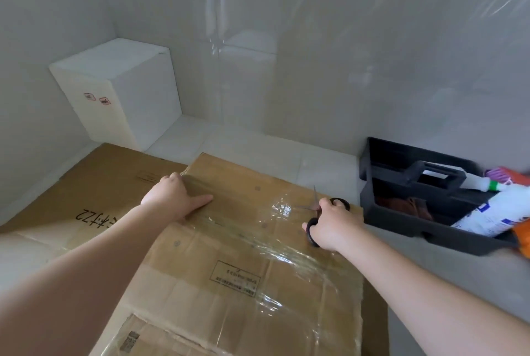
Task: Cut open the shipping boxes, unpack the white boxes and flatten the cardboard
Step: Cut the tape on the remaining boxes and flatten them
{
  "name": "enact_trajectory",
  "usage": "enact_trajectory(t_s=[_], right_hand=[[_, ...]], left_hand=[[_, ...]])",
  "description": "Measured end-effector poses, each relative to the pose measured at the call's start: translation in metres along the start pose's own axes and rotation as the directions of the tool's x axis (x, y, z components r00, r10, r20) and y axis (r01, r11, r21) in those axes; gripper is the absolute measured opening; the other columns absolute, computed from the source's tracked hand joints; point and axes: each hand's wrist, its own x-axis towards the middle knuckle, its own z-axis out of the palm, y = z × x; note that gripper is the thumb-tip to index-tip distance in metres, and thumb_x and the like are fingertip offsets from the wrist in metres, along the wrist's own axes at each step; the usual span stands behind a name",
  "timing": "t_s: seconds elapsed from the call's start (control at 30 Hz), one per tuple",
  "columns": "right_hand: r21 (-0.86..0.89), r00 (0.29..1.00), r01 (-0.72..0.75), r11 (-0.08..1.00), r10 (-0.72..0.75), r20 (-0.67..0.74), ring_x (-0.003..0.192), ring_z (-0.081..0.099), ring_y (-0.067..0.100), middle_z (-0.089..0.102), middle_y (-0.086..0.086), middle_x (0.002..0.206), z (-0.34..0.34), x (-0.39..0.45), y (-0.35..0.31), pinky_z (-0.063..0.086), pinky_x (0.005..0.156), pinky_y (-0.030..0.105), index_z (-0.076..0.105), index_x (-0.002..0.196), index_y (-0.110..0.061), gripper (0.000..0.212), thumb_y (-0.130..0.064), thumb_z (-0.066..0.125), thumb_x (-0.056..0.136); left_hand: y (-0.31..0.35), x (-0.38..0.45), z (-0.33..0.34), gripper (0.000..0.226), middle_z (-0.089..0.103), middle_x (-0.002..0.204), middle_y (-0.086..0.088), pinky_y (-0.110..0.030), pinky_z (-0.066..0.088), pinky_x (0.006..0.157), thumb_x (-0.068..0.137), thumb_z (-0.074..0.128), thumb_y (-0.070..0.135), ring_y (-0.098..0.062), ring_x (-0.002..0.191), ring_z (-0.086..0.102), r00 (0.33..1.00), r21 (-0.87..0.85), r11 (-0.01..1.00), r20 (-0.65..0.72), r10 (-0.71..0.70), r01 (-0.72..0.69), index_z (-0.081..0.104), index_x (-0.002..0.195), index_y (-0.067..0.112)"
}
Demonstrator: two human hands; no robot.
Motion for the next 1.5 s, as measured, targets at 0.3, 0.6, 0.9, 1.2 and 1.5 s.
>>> enact_trajectory(t_s=[0.3, 0.6, 0.9, 1.2, 1.5], right_hand=[[0.229, 0.992, -0.032, 0.973, 0.059, -0.114, 0.106, 0.051, 0.031, 0.031, 0.008, 0.137, 0.031, -0.021, 0.023, 0.047, 0.090, 0.039, 0.038, 0.127, -0.018, 0.052, -0.054, 0.049, 0.090], [0.346, 0.943, 0.158, 0.925, -0.037, -0.331, 0.083, 0.061, 0.027, 0.044, -0.002, 0.126, 0.028, -0.030, 0.019, 0.056, 0.071, 0.037, 0.044, 0.121, -0.025, 0.047, -0.052, 0.059, 0.086], [0.232, 0.790, 0.536, 0.812, -0.385, -0.477, 0.105, 0.056, 0.033, 0.048, -0.003, 0.132, -0.045, 0.047, -0.068, 0.045, 0.090, 0.039, 0.051, 0.118, -0.027, 0.044, -0.047, 0.066, 0.083], [0.097, 0.775, 0.596, 0.797, -0.539, -0.330, 0.111, 0.047, 0.031, 0.047, 0.004, 0.129, -0.008, 0.057, -0.121, 0.035, 0.077, 0.030, 0.050, 0.123, -0.026, 0.045, -0.046, 0.063, 0.085], [0.192, 0.852, 0.471, 0.861, -0.388, -0.352, 0.100, 0.055, 0.030, 0.041, 0.001, 0.128, 0.018, 0.013, -0.043, 0.045, 0.069, 0.030, 0.045, 0.116, -0.025, 0.042, -0.049, 0.062, 0.085]], left_hand=[[0.020, -0.001, 0.012, 0.101, 0.044, 0.130, -0.012, -0.039, 0.050, 0.070, 0.071, 0.054, 0.078, -0.031, 0.110, 0.052, 0.999, 0.059, 0.998, -0.038, 0.029, -0.027, 0.027, 0.141, 0.010], [0.002, -0.009, 0.000, 0.097, 0.043, 0.130, -0.013, -0.036, 0.050, 0.066, 0.070, 0.053, 0.080, -0.031, 0.104, 0.054, 0.999, 0.039, 0.999, -0.046, -0.013, 0.015, 0.028, 0.140, 0.017], [-0.068, -0.062, -0.016, 0.101, 0.020, 0.142, -0.019, -0.032, 0.045, 0.063, 0.073, 0.037, 0.084, -0.033, 0.089, 0.058, 0.942, 0.040, 0.944, -0.100, -0.321, 0.327, 0.011, 0.145, 0.018], [-0.088, -0.094, -0.003, 0.105, 0.014, 0.155, -0.015, -0.043, 0.037, 0.102, 0.067, 0.034, 0.090, -0.033, 0.135, 0.032, 0.975, 0.370, 0.903, -0.131, -0.180, 0.216, 0.020, 0.144, 0.020], [-0.071, -0.032, -0.012, 0.094, 0.045, 0.134, -0.003, -0.037, 0.036, 0.101, 0.068, 0.046, 0.085, -0.025, 0.125, 0.043, 0.988, 0.178, 0.979, -0.136, -0.073, 0.097, 0.037, 0.131, 0.016]])
